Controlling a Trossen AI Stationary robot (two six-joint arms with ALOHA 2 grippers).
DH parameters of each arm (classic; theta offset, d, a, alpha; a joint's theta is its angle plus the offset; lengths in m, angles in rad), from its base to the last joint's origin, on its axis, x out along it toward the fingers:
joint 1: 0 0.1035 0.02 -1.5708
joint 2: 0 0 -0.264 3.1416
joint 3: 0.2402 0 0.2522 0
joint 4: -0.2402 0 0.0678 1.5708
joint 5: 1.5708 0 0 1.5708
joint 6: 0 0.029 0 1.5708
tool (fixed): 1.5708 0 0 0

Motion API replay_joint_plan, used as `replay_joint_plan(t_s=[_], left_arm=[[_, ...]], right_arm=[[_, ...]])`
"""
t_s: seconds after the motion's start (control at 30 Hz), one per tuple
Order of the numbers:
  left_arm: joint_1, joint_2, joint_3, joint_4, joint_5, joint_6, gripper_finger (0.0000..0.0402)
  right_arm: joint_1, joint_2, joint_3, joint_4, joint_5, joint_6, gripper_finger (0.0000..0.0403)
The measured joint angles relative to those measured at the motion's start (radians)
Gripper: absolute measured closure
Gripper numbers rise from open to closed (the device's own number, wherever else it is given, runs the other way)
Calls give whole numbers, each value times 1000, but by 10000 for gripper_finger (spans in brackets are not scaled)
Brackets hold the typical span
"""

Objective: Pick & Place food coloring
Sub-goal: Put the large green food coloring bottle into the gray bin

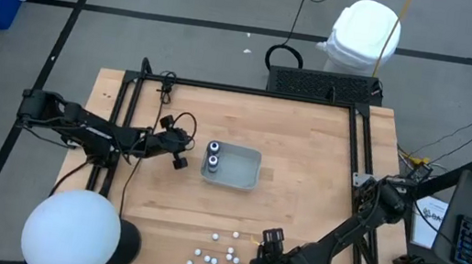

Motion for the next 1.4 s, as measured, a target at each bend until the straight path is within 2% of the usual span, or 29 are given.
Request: replay_joint_plan(t_s=[0.4, 0.83, 1.17, 1.4], left_arm=[[0, 0, 0, 0, 0, 0, 360], [0, 0, 0, 0, -1, 1, 360], [0, 0, 0, 0, -1, 1, 360], [0, 0, 0, 0, -1, 1, 360]], right_arm=[[0, 0, -48, 39, -29, -5, 201], [-16, -1, -77, 80, -74, -22, 264], [-20, -7, -78, 111, -76, -46, 270], [-24, -56, -78, 140, -79, -49, 279]])
